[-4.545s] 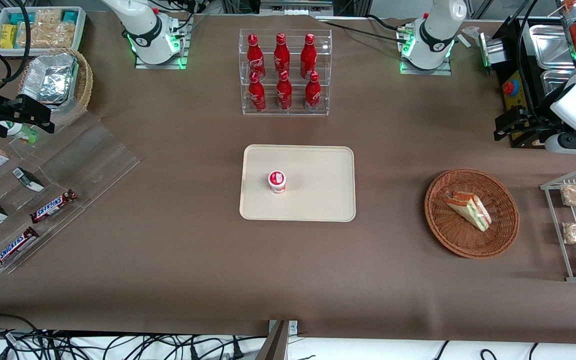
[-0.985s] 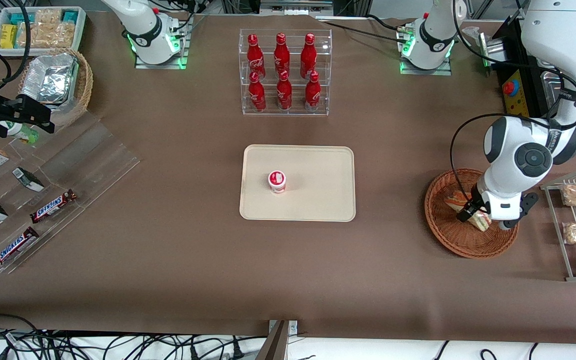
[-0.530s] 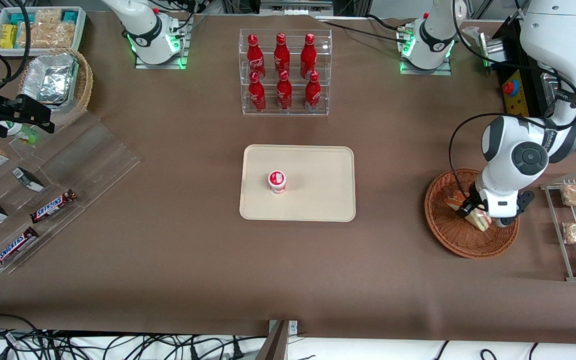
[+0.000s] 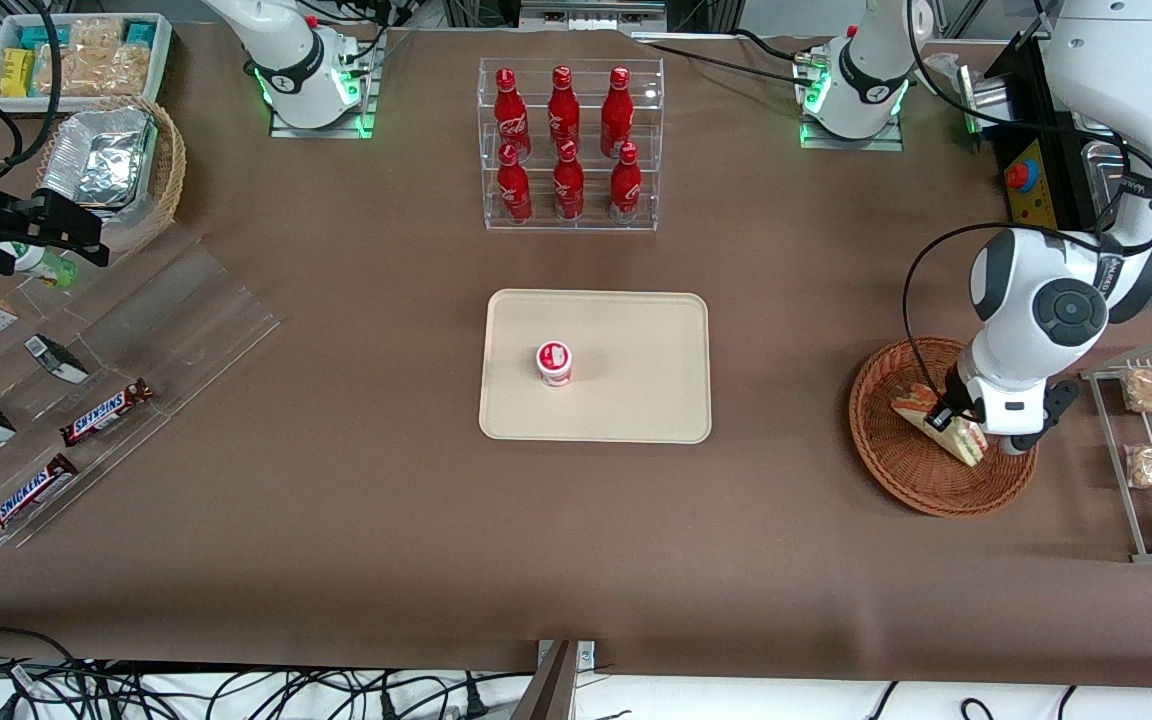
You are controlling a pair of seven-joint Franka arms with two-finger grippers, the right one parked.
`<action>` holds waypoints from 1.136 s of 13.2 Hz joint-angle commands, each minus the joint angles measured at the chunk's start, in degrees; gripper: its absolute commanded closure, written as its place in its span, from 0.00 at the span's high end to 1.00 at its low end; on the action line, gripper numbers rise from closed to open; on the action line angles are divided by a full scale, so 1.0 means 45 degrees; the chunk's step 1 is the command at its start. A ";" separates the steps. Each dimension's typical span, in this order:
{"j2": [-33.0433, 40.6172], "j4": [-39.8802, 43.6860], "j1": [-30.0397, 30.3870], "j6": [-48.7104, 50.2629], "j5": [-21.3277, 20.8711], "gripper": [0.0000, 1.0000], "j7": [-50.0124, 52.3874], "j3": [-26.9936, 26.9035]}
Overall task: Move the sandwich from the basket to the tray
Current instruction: 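Lower the open left gripper around the sandwich and close it, then lift the sandwich out of the basket with the left gripper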
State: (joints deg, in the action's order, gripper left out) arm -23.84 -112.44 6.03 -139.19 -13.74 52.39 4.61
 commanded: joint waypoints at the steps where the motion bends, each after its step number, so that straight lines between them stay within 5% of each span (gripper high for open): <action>1: 0.0959 0.0511 0.0028 0.1590 -0.0150 0.08 -0.0780 0.0244; 9: 0.0942 0.4477 -0.0109 0.6260 0.1081 0.09 -0.0959 0.2605; 15: 0.0845 0.4792 -0.0168 0.6459 0.0984 0.09 -0.0978 0.5261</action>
State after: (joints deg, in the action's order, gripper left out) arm -19.07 -92.42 5.06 -111.53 -9.79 49.64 25.38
